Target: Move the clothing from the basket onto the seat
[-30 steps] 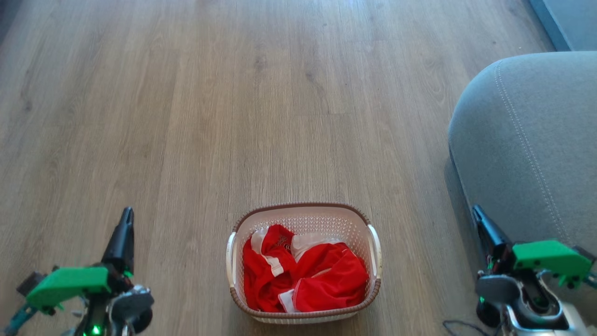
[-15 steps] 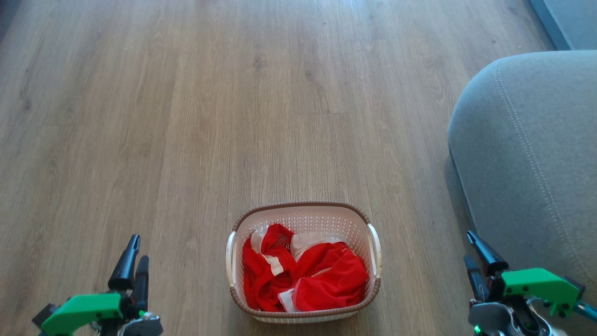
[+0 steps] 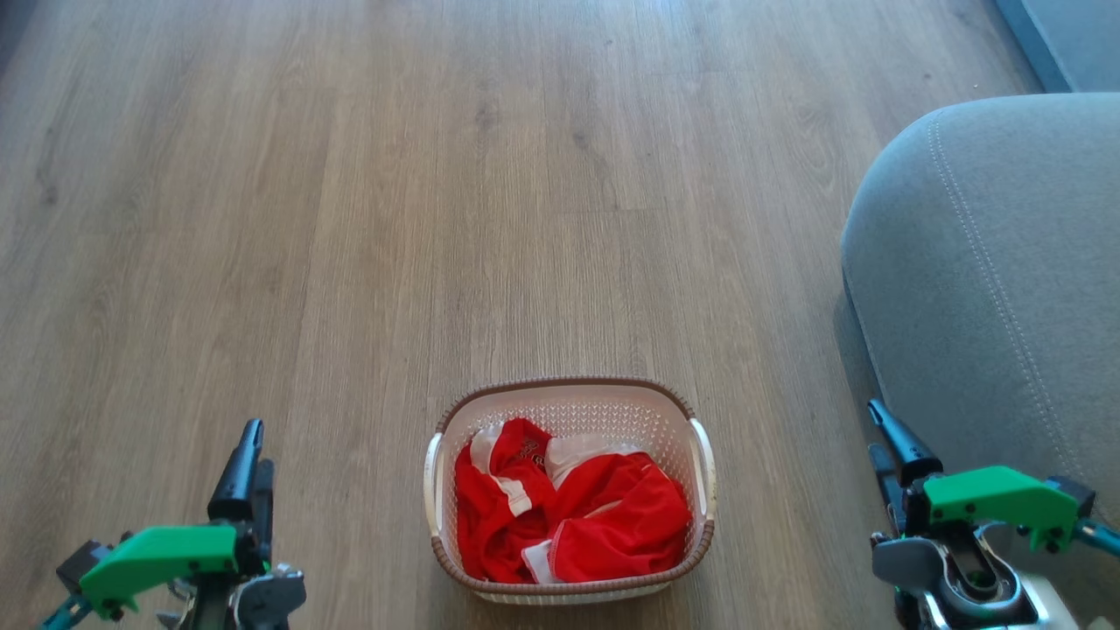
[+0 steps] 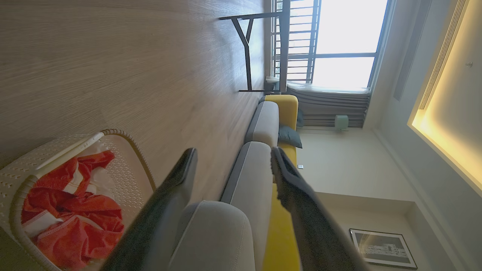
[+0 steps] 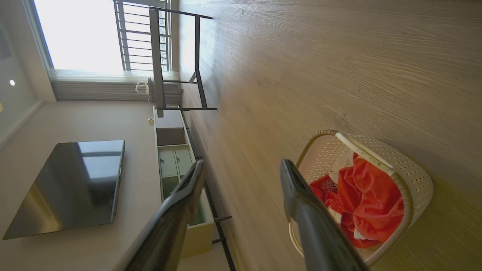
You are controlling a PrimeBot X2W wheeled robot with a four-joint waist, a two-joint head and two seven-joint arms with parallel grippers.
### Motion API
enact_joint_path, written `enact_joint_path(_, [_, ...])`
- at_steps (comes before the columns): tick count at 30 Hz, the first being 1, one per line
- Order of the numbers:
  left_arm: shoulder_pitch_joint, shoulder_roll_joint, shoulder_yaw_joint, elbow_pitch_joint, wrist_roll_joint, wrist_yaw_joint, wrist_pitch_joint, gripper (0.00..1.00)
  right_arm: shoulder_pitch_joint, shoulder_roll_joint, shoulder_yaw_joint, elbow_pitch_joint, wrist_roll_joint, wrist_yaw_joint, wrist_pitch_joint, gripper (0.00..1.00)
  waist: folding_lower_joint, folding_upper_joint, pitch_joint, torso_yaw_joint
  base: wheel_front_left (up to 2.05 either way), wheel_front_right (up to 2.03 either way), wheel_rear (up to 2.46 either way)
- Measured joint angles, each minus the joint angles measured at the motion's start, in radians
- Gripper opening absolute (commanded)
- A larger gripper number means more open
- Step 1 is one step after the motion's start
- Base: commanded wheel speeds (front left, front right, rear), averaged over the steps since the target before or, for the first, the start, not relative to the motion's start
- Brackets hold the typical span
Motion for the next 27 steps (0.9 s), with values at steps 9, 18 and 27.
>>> enact_joint_path(9, [-0.018, 0.004, -0.002, 0.004, 0.1, 0.0, -0.025, 1.0, -0.036, -0.014, 0.029, 0.007, -0.087, 0.0, -0.022, 1.0, 0.0, 0.0, 0.002, 0.0, 0.0, 0.0, 0.0])
enact_joint_path(18, [-0.048, 0.009, -0.011, 0.004, 0.267, 0.0, -0.054, 1.0, -0.07, -0.031, 0.062, 0.014, -0.221, 0.0, -0.047, 1.0, 0.0, 0.0, 0.005, 0.0, 0.0, 0.0, 0.0])
enact_joint_path(27, [-0.066, 0.024, -0.042, -0.006, 0.443, 0.0, -0.079, 1.0, -0.108, -0.042, 0.105, 0.025, -0.347, 0.0, -0.075, 1.0, 0.0, 0.0, 0.008, -0.002, 0.0, 0.0, 0.0])
